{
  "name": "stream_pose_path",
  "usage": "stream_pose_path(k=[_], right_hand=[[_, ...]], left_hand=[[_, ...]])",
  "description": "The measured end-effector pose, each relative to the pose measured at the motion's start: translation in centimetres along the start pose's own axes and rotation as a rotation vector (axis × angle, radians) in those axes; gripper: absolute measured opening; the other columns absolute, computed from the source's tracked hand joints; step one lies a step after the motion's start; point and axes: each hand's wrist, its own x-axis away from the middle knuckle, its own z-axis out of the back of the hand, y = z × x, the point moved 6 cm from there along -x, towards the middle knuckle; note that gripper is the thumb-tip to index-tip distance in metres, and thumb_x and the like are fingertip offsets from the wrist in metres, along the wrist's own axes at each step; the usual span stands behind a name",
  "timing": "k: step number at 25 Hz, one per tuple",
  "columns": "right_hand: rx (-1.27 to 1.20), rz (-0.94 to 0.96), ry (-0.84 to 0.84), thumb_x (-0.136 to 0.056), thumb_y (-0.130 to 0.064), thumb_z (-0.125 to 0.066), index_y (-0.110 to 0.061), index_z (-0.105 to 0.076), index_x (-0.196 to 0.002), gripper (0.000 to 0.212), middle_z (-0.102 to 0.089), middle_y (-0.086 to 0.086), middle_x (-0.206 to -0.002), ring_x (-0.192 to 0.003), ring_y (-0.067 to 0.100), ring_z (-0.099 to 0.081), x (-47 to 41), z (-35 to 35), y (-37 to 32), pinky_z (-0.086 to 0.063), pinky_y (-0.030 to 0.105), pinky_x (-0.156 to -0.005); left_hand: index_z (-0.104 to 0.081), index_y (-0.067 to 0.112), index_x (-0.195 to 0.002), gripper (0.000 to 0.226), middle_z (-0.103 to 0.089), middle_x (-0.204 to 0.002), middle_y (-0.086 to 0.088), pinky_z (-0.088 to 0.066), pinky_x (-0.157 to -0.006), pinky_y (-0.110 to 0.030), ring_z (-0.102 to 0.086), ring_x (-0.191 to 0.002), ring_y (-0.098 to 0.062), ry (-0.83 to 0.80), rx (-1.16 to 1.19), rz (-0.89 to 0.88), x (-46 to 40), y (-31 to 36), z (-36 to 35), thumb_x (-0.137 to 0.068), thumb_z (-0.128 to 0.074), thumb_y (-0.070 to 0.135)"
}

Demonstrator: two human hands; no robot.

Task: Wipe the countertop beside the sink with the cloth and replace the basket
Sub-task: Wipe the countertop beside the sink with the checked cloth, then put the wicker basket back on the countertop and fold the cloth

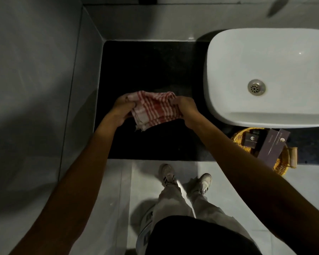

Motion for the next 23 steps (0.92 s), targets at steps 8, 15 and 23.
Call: stream_pose_path(k=[8, 15, 23], right_hand=[[0.239, 0.244, 0.319, -0.093, -0.021, -0.058, -0.012, -0.052, -0.065, 0.029, -0.054, -0.001, -0.066, -0.053, 0.006, -0.055, -4.4, -1.1, -6.3, -0.039, 0.024, -0.052], [0.716, 0.881, 0.451, -0.096, -0.024, -0.056, -0.013, -0.059, -0.128, 0.034, -0.063, 0.009, -0.131, -0.129, 0.026, -0.054, 9.4, 4.2, -0.4, -0.045, 0.037, -0.109], [0.937, 0.531, 0.903, -0.087, -0.011, -0.053, -0.01, -0.06, -0.128, 0.042, -0.056, 0.018, -0.145, -0.144, 0.037, -0.041, 17.7, 24.8, 11.8, -0.031, 0.054, -0.122]], left_hand=[[-0.043, 0.012, -0.153, 0.069, -0.05, -0.154, -0.012, -0.046, -0.115, -0.039, -0.05, -0.141, -0.029, 0.281, -0.401, -0.177, -7.5, 5.8, 1.1, -0.09, -0.068, 0.001], [-0.043, 0.015, -0.152, 0.059, -0.038, -0.162, -0.011, -0.029, -0.127, -0.04, -0.032, -0.153, -0.03, 0.271, -0.719, -0.58, 2.7, -1.1, -12.2, -0.098, -0.06, 0.032], [-0.021, 0.014, -0.163, 0.079, -0.022, -0.172, -0.011, -0.028, -0.127, -0.048, -0.018, -0.16, -0.027, -0.227, -0.758, -0.413, 12.0, -7.9, -31.0, -0.099, -0.058, 0.044]])
